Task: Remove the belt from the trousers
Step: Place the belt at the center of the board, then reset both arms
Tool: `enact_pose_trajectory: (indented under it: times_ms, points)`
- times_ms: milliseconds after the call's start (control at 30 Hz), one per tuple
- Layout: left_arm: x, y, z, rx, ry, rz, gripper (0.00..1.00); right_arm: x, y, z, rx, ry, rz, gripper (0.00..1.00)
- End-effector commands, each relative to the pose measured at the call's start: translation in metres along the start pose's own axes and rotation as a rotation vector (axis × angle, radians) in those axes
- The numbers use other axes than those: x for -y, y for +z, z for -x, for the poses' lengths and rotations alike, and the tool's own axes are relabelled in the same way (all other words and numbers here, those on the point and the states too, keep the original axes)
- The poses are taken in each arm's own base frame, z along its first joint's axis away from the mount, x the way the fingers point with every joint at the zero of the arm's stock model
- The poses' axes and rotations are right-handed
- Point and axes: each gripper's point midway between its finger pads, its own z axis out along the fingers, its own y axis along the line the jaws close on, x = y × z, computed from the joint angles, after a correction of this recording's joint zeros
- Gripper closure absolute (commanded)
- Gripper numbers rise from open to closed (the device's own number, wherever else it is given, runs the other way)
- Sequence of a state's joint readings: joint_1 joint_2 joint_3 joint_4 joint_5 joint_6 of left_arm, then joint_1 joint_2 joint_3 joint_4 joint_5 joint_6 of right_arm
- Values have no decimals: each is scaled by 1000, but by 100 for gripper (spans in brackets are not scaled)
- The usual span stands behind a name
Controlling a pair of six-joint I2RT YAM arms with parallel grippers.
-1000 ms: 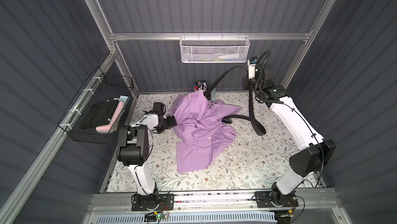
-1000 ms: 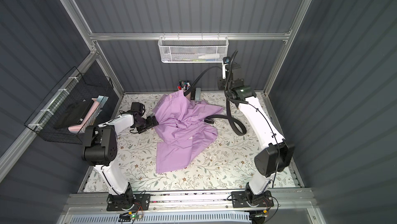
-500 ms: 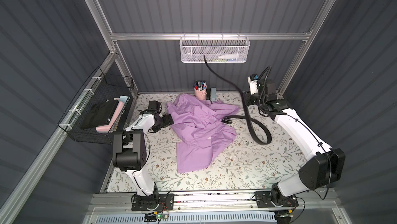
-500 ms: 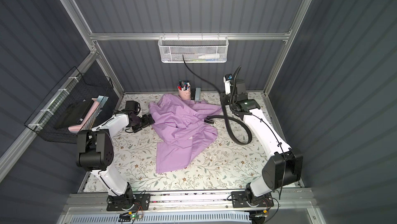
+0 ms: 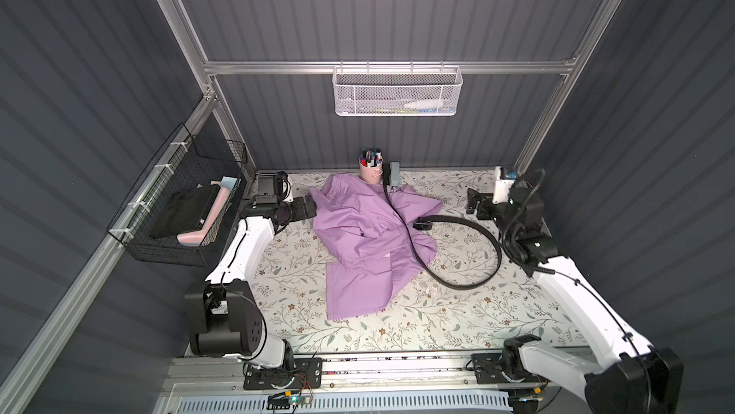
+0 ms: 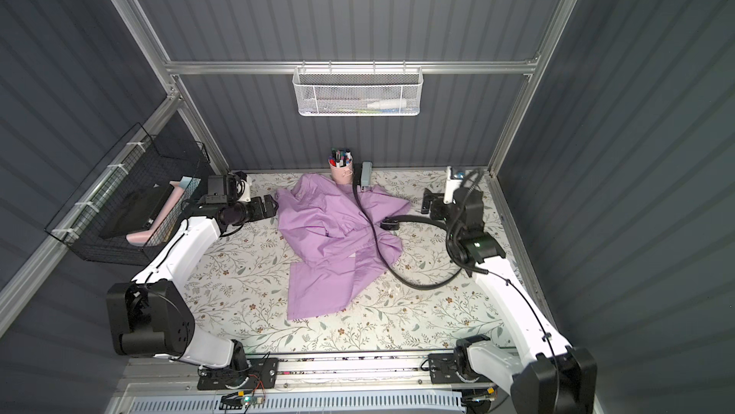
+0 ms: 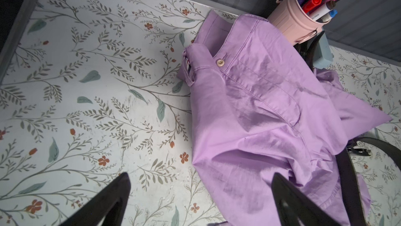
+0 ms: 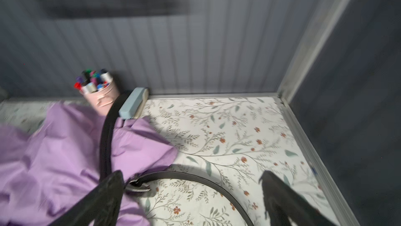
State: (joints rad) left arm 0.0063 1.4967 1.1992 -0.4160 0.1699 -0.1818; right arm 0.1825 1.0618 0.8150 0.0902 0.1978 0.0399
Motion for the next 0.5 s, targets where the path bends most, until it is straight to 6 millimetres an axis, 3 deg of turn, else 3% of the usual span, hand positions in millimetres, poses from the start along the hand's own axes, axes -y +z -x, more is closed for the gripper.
enact_pose_trajectory:
  times_ms: [0,200,333,467]
  points:
    - [-14,8,-16,26,81,62,0,50,8,-12,143,122,-142,1]
    - [-57,40,-59,-33,124,236,0,51,21,-73,94,11,-115,1]
    - [-63,57,-70,75,181,234,0,43,31,-112,53,4,-58,1]
    - [-58,76,-77,162,240,172,0,41,37,-134,62,14,-42,1]
